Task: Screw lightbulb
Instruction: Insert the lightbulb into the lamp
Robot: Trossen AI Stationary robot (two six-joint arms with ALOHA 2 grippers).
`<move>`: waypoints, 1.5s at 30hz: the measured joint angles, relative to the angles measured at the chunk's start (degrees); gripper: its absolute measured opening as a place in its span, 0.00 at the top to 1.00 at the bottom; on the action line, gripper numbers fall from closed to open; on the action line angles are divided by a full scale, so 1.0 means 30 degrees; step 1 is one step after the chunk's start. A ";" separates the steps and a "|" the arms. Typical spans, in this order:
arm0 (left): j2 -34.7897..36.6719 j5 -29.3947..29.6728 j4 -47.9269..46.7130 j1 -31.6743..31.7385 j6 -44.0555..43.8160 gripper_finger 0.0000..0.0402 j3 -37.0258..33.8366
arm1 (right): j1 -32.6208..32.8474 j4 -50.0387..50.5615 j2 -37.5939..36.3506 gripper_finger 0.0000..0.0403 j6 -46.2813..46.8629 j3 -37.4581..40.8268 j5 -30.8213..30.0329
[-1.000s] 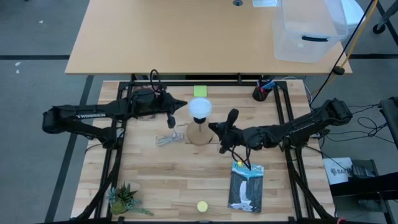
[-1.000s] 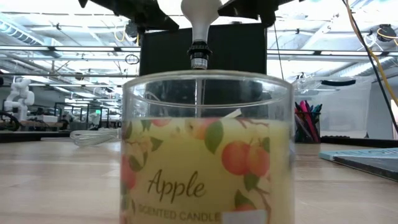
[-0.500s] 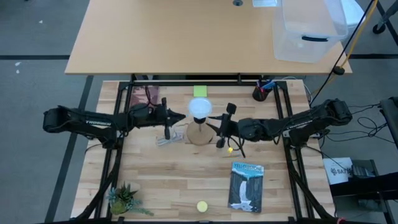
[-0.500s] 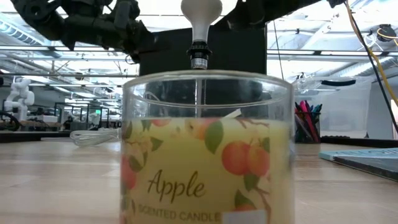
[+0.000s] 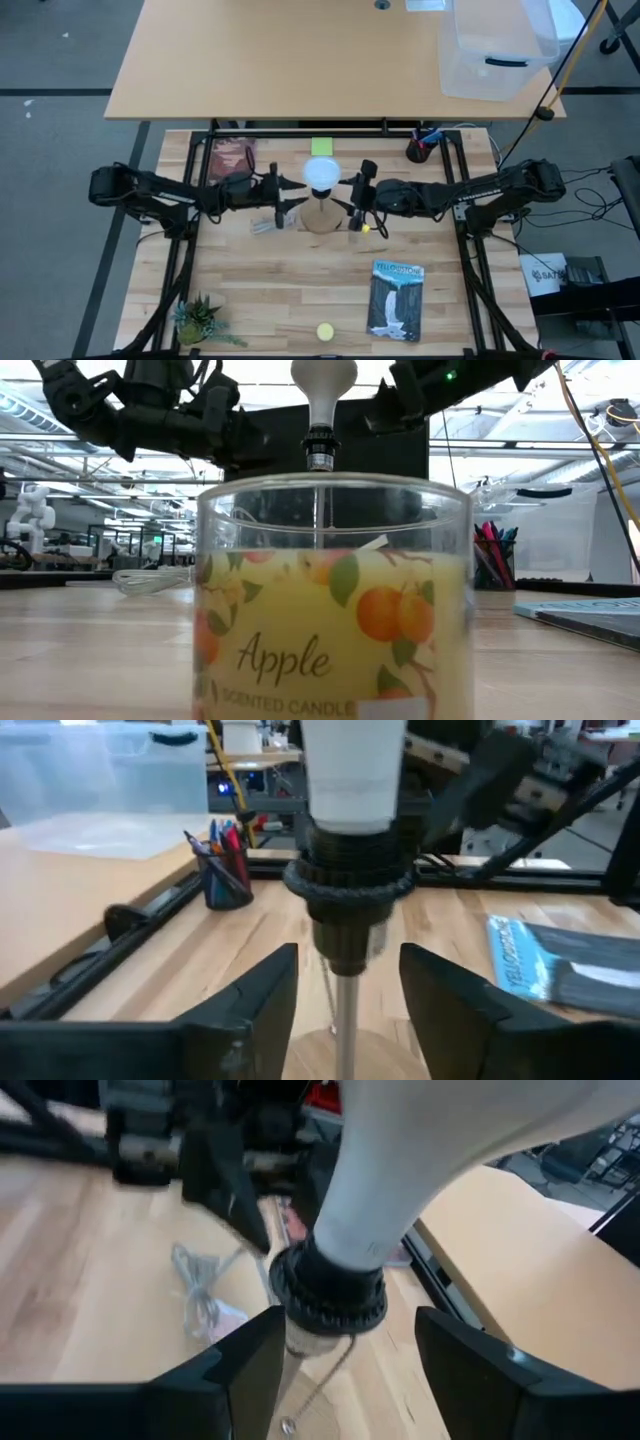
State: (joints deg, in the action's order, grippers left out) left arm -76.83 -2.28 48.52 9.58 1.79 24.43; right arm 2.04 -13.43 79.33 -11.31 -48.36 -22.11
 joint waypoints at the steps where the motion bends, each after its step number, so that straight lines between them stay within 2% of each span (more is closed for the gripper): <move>1: 0.0026 0.0014 0.0050 0.0076 0.0038 0.54 0.0000 | -0.0027 0.0177 0.0000 0.47 -0.0333 0.0000 -0.0003; 4: 0.0731 0.0014 -0.0194 0.0379 0.0003 0.54 0.0000 | -0.0175 0.0630 0.0000 0.49 -0.1400 0.0000 -0.0137; 7: 0.1921 -0.0203 -0.0072 0.0526 0.0293 0.61 0.0014 | -0.0475 0.0607 -0.0007 0.52 -0.2305 0.0000 -0.0165; 12: 0.3545 -0.0289 -0.1013 0.0607 0.1337 0.82 0.0041 | -0.0857 0.0440 -0.0058 0.58 -0.3490 0.0000 -0.0336; 16: 0.3998 -0.0212 -0.3898 0.0607 0.2242 0.97 0.1132 | -0.0916 0.0194 -0.0128 0.65 -0.4892 0.0000 -0.0776; 23: 0.4005 0.0304 -1.1448 0.0607 0.3614 1.00 0.5509 | -0.0909 -0.1686 -0.0160 0.80 -0.7910 0.0000 -0.1549; 29: 0.4019 0.0476 -1.5578 0.0491 0.4738 1.00 0.8640 | -0.0909 -0.2369 -0.0160 0.92 -0.9232 0.0000 -0.1732; 33: 0.4006 0.0840 -1.7258 0.0251 0.5102 1.00 0.9894 | -0.0902 -0.3280 -0.0160 0.99 -0.9877 0.0000 -0.2313; 36: 0.4005 0.0946 -1.8311 -0.0062 0.5107 1.00 1.0710 | -0.0909 -0.3490 -0.0168 0.99 -1.0358 0.0000 -0.3228; 45: 0.4113 0.1582 -1.8942 -0.1480 0.5099 1.00 1.1458 | -0.0891 -0.4712 -0.0160 1.00 -1.1571 0.0000 -0.3285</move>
State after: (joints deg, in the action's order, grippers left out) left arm -64.49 2.47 -8.30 5.14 17.09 58.80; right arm -0.63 -27.57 78.85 -46.02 -48.36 -31.97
